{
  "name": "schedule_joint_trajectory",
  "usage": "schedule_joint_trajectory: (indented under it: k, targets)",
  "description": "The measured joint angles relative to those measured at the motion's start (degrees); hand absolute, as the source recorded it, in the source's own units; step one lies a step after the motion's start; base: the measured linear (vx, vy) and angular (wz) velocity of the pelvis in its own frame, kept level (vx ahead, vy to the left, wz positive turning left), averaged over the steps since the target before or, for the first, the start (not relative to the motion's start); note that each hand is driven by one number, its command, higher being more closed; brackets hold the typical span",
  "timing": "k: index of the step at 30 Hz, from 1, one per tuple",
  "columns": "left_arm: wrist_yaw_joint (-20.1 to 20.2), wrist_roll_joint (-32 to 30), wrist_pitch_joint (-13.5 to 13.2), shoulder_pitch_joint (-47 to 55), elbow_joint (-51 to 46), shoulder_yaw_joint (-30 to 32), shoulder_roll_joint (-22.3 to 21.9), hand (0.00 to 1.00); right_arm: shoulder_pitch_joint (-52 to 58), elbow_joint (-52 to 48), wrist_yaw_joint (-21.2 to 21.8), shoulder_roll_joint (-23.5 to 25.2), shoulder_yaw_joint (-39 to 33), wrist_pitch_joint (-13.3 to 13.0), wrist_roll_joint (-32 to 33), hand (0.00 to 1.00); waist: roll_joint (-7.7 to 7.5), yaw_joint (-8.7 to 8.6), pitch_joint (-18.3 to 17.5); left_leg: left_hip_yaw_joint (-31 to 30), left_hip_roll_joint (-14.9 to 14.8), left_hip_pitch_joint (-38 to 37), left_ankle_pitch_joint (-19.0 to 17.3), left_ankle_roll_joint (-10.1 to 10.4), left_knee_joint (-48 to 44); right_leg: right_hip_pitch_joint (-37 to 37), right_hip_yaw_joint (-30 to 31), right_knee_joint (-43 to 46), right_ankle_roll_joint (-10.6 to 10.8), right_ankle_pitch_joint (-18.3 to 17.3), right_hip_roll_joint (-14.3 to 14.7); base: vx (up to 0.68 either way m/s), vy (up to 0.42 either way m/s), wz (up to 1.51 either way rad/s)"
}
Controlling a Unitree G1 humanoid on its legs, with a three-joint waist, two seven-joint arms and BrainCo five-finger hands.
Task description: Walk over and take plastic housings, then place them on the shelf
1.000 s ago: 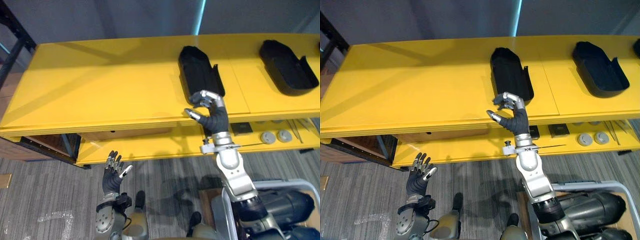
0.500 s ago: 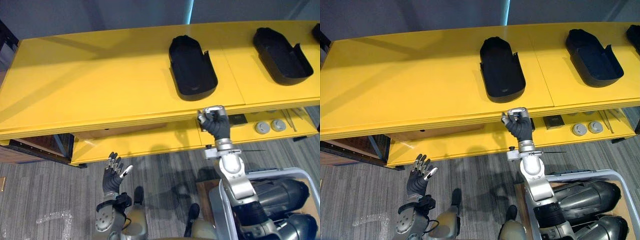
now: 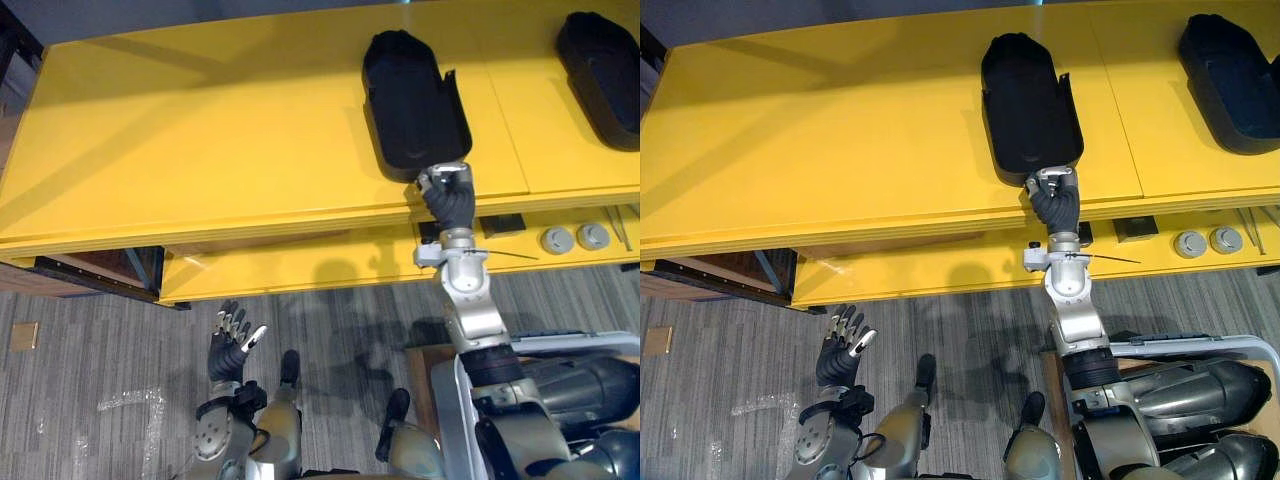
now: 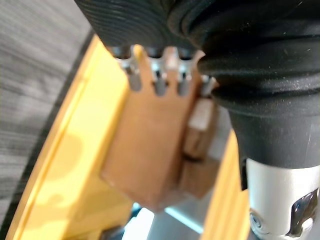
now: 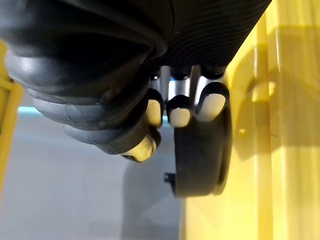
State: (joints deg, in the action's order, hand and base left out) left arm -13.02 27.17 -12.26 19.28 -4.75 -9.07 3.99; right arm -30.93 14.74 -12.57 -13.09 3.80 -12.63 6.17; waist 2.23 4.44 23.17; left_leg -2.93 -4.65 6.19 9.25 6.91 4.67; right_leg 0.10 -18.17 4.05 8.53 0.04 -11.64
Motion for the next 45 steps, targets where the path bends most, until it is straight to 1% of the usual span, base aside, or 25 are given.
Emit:
schedule_joint_trajectory:
  k: [2, 5, 11, 15, 17, 22, 25, 27, 30, 31, 32, 33, 34, 35, 36, 37, 38, 40, 41, 42, 43, 44, 45]
  targets:
    - [0.27, 0.03, -0.07, -0.06, 0.00, -0.01, -0.03, 0.00, -1.36, 1.38, 0.50, -0.51, -0.07, 0.01, 0.00, 1.00, 0.44, -0.20, 0.25, -0.41, 0.28, 0.09, 0.09, -0.11, 0.00, 0.00, -0.40, 0.36, 0.04, -0.16, -0.29, -0.01, -0.008, 0.09]
    - [0.30, 0.05, -0.20, -0.95, 0.12, -0.61, 0.09, 0.00, -3.50, 4.76, 1.49, -1.26, -0.23, 0.26, 0.05, 1.00, 0.84, -0.06, 0.48, -1.11, 0.26, 0.67, 0.31, -0.17, 0.00, -0.07, -0.82, 0.46, 0.08, -0.17, -0.19, -0.02, -0.018, 0.12]
    - [0.65, 1.64, -0.39, -1.68, 1.19, -1.24, 0.14, 0.00, -8.95, 11.25, 2.75, -2.85, -0.20, -0.47, 0.31, 1.00, 1.20, 1.19, 0.87, -1.23, 0.18, 0.84, 0.43, -0.18, -0.01, -0.19, -0.86, 0.79, 0.07, -0.17, -0.17, -0.01, -0.007, 0.02]
    - [0.72, 1.78, -0.97, -1.76, 2.11, -1.32, 0.16, 0.00, -11.78, 13.72, 3.88, -2.90, 0.07, -0.85, 0.34, 1.00, 1.85, 1.50, 1.32, -1.48, 0.24, 0.93, 0.44, -0.20, -0.01, -0.36, -1.00, 1.44, 0.19, -0.50, -0.31, -0.01, -0.010, 0.02]
    - [0.73, 1.78, -1.65, -1.77, 2.11, -1.31, 0.20, 0.00, -12.88, 14.51, 3.80, -2.90, 0.37, -0.88, 0.28, 1.00, 1.95, 1.58, 1.37, -1.63, 0.25, 0.94, 0.44, -0.20, -0.01, -0.49, -1.12, 1.95, 0.20, -0.86, -0.38, -0.02, -0.025, 0.05]
    - [0.91, 1.94, -2.23, -1.97, 2.38, -2.03, 0.25, 0.00, -15.35, 15.88, 3.18, -3.79, 0.36, -0.97, 0.23, 1.00, 2.27, 1.86, 1.54, -2.82, 0.24, 1.61, 0.57, -0.07, -0.02, -1.04, -2.15, 3.32, 0.11, -1.85, -0.50, 0.00, -0.041, 0.12]
    - [1.26, 2.17, -2.30, -2.04, 2.71, -3.34, 0.22, 0.00, -18.09, 18.06, 2.33, -4.49, 0.36, -1.29, -0.15, 1.00, 3.19, 2.64, 2.00, -2.86, 0.18, 1.72, 0.83, -0.08, -0.03, -1.27, -2.18, 3.76, 0.07, -2.07, -0.52, 0.00, -0.025, 0.00]
    - [2.24, 2.19, -2.33, -2.02, 2.74, -3.34, 0.24, 0.00, -19.18, 18.77, 1.99, -4.60, 0.36, -1.38, -0.20, 1.00, 3.44, 2.72, 2.12, -2.89, 0.11, 1.70, 0.84, -0.08, -0.03, -1.30, -2.20, 3.96, 0.02, -2.18, -0.51, 0.00, -0.038, 0.01]
    - [3.20, 2.20, -2.89, -2.03, 2.84, -3.42, 0.26, 0.00, -19.29, 18.36, 0.83, -4.68, 0.37, -3.61, -0.22, 1.00, 3.47, 2.66, 2.14, -2.71, -0.18, 1.50, 0.83, -0.08, -0.03, -1.29, -2.03, 3.99, 0.02, -2.21, -0.47, -0.01, -0.035, -0.02]
    - [3.24, 2.20, -3.20, -2.04, 3.05, -3.48, 0.26, 0.00, -19.02, 17.42, 0.36, -4.68, 0.37, -3.77, -0.22, 1.00, 3.47, 2.63, 2.14, -2.61, -0.23, 1.42, 0.82, -0.07, -0.03, -1.29, -1.95, 3.98, 0.02, -2.21, -0.45, -0.01, -0.030, -0.08]
    - [3.57, 2.24, -3.69, -2.05, 3.56, -3.40, 0.23, 0.00, -16.97, 12.56, -0.45, -4.65, 0.33, -3.91, -0.20, 1.00, 3.46, 2.58, 2.13, -2.35, -0.14, 1.08, 0.80, -0.05, -0.02, -1.15, -1.81, 3.84, 0.01, -2.20, -0.39, -0.01, -0.023, -0.14]
    - [3.99, 2.23, -3.93, -1.94, 3.80, -3.25, 0.23, 0.00, -13.28, 5.18, -1.37, -4.22, 0.44, -4.83, -0.23, 1.00, 3.38, 2.55, 2.09, -1.69, -0.20, 0.55, 0.63, 0.01, -0.02, -0.96, -1.42, 3.65, 0.00, -2.20, -0.30, -0.01, -0.022, -0.22]
    - [4.20, 2.23, -4.02, -1.88, 3.81, -3.22, 0.22, 0.00, -11.30, 1.12, -1.68, -3.69, 0.50, -5.13, -0.23, 1.00, 3.33, 2.56, 2.07, -1.07, -0.29, 0.17, 0.45, 0.03, -0.02, -0.96, -0.76, 3.55, 0.00, -2.16, -0.21, 0.00, -0.020, -0.39]
    - [4.40, 2.19, -4.04, -1.85, 3.82, -3.29, 0.20, 0.00, -7.34, -5.70, -2.30, -2.37, 0.87, -5.18, -0.33, 1.00, 3.05, 2.10, 1.93, 0.18, -0.48, -0.59, 0.11, 0.02, -0.02, -0.95, 0.30, 3.30, 0.01, -1.99, -0.13, 0.01, -0.021, -0.51]
    - [4.43, 2.17, -4.08, -1.90, 3.81, -3.33, 0.11, 0.00, -2.17, -12.48, -2.64, -0.76, 1.32, -5.06, -0.33, 1.00, 2.46, 1.06, 1.62, 1.43, -0.68, -1.42, -0.30, 0.02, -0.02, -0.95, 1.55, 2.98, 0.00, -1.79, 0.06, 0.02, -0.018, -0.56]
    - [4.39, 2.11, -4.07, -1.94, 3.81, -3.36, 0.08, 0.00, 1.12, -16.07, -2.67, 0.12, 1.62, -4.97, -0.33, 1.00, 1.91, 0.68, 1.31, 2.29, -0.80, -2.02, -0.58, -0.01, -0.01, -0.91, 2.46, 2.70, -0.02, -1.67, 0.20, 0.03, -0.019, -0.71]
    - [3.89, 1.91, -4.05, -1.91, 3.81, -3.54, 0.04, 0.00, 8.34, -22.66, -2.50, 1.82, 2.36, -4.44, -0.34, 1.00, 0.61, -0.33, 0.02, 4.42, -1.27, -2.81, -1.39, 0.26, -0.01, -1.01, 4.44, 1.72, 0.03, -1.12, 0.67, 0.07, -0.014, -0.93]
    - [1.64, 1.16, -3.68, -2.25, 4.46, -4.54, 0.13, 0.00, 20.78, -29.94, -2.44, 3.46, 2.49, -4.12, -1.19, 1.00, -2.48, -3.03, -3.67, 9.21, -2.22, -4.67, -2.97, 0.62, -0.01, -1.16, 8.65, -0.91, -0.06, 0.19, 1.58, 0.10, -0.017, -1.11]
    - [1.09, 0.81, -3.51, -2.68, 4.85, -5.10, 0.33, 0.00, 23.22, -30.90, -2.43, 3.50, 2.10, -3.99, -1.27, 1.00, -3.10, -3.80, -4.60, 10.38, -2.40, -5.30, -3.32, 0.68, -0.01, -1.10, 9.85, -1.55, -0.07, 0.80, 1.84, 0.09, -0.014, -1.06]
    - [0.00, -0.36, -3.02, -3.73, 5.98, -6.05, 0.42, 0.00, 27.74, -32.74, -2.44, 3.70, 0.74, -3.72, -1.26, 0.00, -3.98, -5.10, -6.54, 13.06, -2.77, -6.51, -4.17, 0.93, -0.02, -1.08, 12.32, -2.80, -0.16, 1.58, 2.35, 0.06, -0.010, -0.86]
    - [-0.52, -0.86, -2.56, -4.25, 6.45, -6.43, 0.34, 0.00, 29.79, -33.55, -2.47, 3.69, 0.07, -3.72, -1.25, 0.00, -4.24, -5.64, -7.35, 13.81, -2.91, -7.09, -4.51, 1.09, -0.02, -1.08, 13.42, -3.19, -0.07, 1.86, 2.57, 0.07, -0.017, -1.01]
    - [-1.63, -1.31, -1.66, -5.32, 7.11, -7.43, 0.26, 0.00, 33.82, -35.52, -2.41, 3.64, -1.74, -3.79, -0.97, 0.00, -4.56, -6.73, -8.64, 16.12, -3.26, -8.23, -5.17, 1.29, -0.02, -1.04, 15.38, -3.93, -0.06, 2.41, 2.96, 0.05, -0.017, -0.87]
    - [-2.15, -1.32, -1.06, -6.15, 7.52, -7.59, 0.25, 0.00, 37.38, -37.21, -2.39, 3.85, -3.37, -3.80, -0.16, 0.00, -4.51, -7.73, -9.36, 17.82, -3.61, -9.23, -5.70, 1.51, -0.03, -1.14, 16.94, -4.17, -0.09, 2.63, 3.37, 0.04, -0.018, -0.81]
